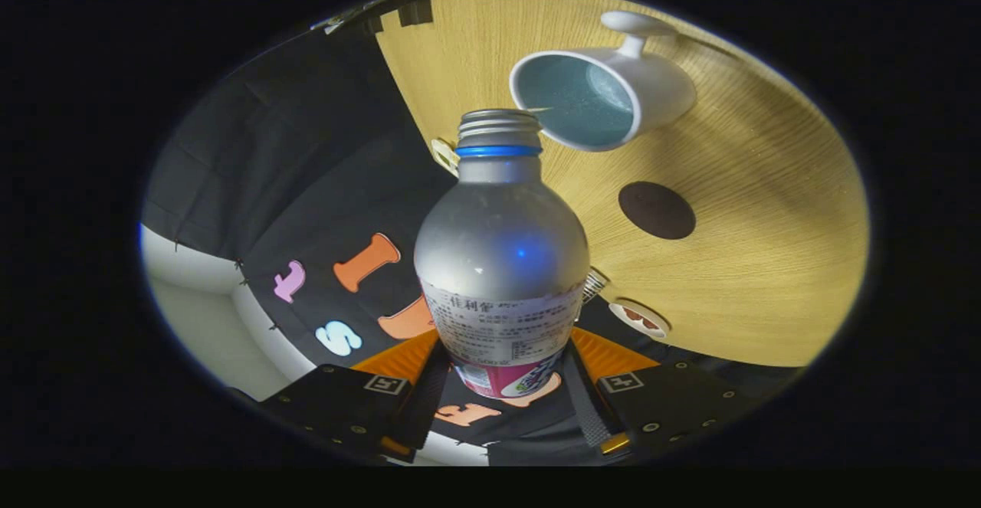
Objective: Take the bottle from table, then pour the juice into the cup, finally place the bottle on the coaster
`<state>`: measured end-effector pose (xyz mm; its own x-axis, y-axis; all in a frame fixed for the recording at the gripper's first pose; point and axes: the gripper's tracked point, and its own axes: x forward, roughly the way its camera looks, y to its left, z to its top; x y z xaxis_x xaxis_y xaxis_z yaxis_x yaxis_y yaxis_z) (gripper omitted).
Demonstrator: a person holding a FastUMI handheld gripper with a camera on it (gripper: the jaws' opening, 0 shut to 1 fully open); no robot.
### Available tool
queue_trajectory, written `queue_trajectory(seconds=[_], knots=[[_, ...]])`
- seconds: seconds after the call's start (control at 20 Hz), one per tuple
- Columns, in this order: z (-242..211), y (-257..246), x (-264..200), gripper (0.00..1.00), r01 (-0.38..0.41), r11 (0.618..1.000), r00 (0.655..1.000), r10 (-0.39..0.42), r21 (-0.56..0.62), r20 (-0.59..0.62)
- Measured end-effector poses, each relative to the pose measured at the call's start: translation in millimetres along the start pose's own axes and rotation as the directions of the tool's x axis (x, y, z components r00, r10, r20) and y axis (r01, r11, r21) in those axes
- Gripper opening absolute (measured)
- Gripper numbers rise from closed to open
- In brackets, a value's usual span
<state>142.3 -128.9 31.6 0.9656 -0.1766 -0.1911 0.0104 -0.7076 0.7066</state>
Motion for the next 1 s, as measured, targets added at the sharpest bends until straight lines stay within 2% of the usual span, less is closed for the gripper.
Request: queue_trajectory(seconds=[0.5,1.0], knots=[[-2.7,20.0,-0.9,0.76,-0.075,0.992,0.997,0.075,0.099,0.002],[-9.4,25.9,2.5,0.76,-0.099,0.981,0.995,0.103,0.168,-0.017]])
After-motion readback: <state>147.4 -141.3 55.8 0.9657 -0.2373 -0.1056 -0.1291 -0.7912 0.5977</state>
